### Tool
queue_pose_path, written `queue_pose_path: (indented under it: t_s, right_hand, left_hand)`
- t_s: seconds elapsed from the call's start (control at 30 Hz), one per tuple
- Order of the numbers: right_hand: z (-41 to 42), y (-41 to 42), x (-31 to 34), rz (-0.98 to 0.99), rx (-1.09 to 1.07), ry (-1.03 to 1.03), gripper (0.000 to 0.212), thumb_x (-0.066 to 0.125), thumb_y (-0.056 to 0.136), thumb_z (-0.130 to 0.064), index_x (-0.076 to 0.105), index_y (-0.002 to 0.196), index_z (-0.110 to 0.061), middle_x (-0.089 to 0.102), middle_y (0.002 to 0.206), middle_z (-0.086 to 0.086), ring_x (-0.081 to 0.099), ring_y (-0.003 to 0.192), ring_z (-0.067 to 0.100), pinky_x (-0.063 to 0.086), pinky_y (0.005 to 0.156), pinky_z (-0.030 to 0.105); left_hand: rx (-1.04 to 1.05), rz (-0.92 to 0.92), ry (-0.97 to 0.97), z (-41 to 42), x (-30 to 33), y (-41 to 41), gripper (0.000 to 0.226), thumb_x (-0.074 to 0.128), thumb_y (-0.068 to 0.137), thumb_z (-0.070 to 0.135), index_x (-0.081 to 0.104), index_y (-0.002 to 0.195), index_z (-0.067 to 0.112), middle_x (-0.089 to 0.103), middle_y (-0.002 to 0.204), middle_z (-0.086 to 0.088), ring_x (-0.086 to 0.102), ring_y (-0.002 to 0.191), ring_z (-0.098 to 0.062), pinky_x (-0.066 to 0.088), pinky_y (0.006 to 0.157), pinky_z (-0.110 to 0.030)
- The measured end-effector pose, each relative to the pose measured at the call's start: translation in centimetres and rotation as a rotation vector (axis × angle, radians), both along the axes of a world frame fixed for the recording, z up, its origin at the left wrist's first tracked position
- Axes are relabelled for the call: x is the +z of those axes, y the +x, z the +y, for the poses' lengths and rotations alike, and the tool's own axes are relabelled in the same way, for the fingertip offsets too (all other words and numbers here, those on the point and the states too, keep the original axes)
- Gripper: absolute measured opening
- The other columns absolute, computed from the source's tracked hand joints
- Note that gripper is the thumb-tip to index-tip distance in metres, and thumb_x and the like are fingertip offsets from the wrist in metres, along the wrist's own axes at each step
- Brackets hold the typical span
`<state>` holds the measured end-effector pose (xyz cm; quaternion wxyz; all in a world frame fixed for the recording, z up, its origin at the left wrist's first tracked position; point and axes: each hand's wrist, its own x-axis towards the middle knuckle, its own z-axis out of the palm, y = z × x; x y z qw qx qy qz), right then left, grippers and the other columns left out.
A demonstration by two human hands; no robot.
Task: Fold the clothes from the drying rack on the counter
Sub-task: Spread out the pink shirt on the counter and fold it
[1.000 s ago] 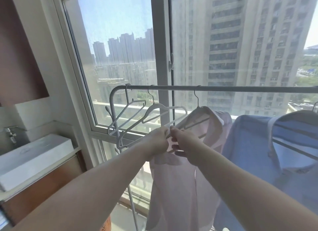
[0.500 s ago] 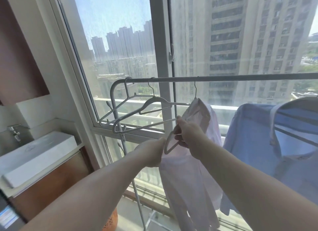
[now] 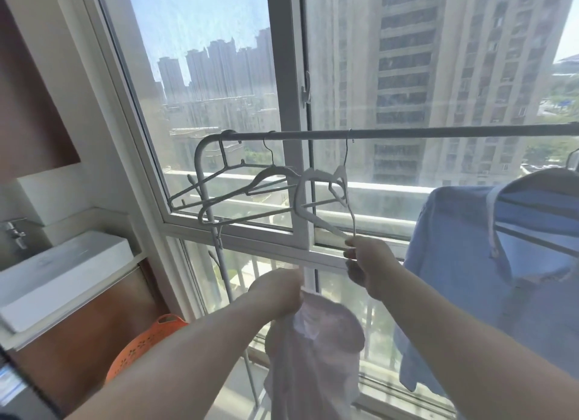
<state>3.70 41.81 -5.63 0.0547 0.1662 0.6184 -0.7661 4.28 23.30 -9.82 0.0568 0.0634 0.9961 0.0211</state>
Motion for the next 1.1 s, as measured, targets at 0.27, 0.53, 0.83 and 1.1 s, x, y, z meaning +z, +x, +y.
queue_pose_path:
  t_s: [0.27, 0.53, 0.83, 1.1]
  right_hand:
    - [-0.7, 1.6, -5.9, -0.01, 0.405, 0.353, 0.016, 0.059, 0.093, -0.012, 0.068, 0.106, -0.01, 0.065, 0.091, 0.006, 0.059, 0.078, 0.02, 0.048, 0.074, 0.033]
    - [-9.4, 2.4, -9.7, 0.096, 0.832, 0.596, 0.054, 0.077, 0.084, -0.02, 0.055, 0.134, -0.017, 0.061, 0.126, 0.007, 0.064, 0.103, 0.019, 0.055, 0.084, 0.03]
    - [-23.9, 3.2, -8.9, 0.477, 1.068, 1.013, 0.072, 0.072, 0.087, -0.038, 0.041, 0.15, -0.025, 0.057, 0.138, 0.004, 0.062, 0.112, 0.022, 0.048, 0.084, 0.03]
    - [-39.4, 2.7, -7.1, 0.66, 1.152, 1.321, 0.026, 0.053, 0.089, -0.038, 0.06, 0.081, -0.014, 0.067, 0.088, 0.008, 0.066, 0.089, 0.031, 0.052, 0.074, 0.036]
  left_hand:
    - [0.078, -0.05, 0.014, -2.1, -0.5, 1.5, 0.042, 0.042, 0.09, 0.014, 0.066, 0.124, 0.025, 0.063, 0.128, -0.004, 0.058, 0.117, -0.029, 0.052, 0.096, -0.039]
    - [0.31, 0.13, 0.204, -10.2, 2.5, 6.2, 0.029, 0.041, 0.09, 0.023, 0.069, 0.099, 0.024, 0.068, 0.11, -0.005, 0.059, 0.103, -0.028, 0.045, 0.078, -0.033]
    - [0.435, 0.434, 0.381, -23.7, 5.9, 12.6, 0.039, 0.038, 0.078, 0.027, 0.071, 0.098, 0.018, 0.067, 0.1, 0.001, 0.058, 0.094, -0.019, 0.047, 0.082, -0.032]
    - [0.593, 0.446, 0.278, -39.1, 7.6, 16.2, 0.02, 0.051, 0.085, 0.02, 0.064, 0.096, 0.03, 0.065, 0.092, 0.011, 0.059, 0.089, -0.016, 0.041, 0.063, -0.025]
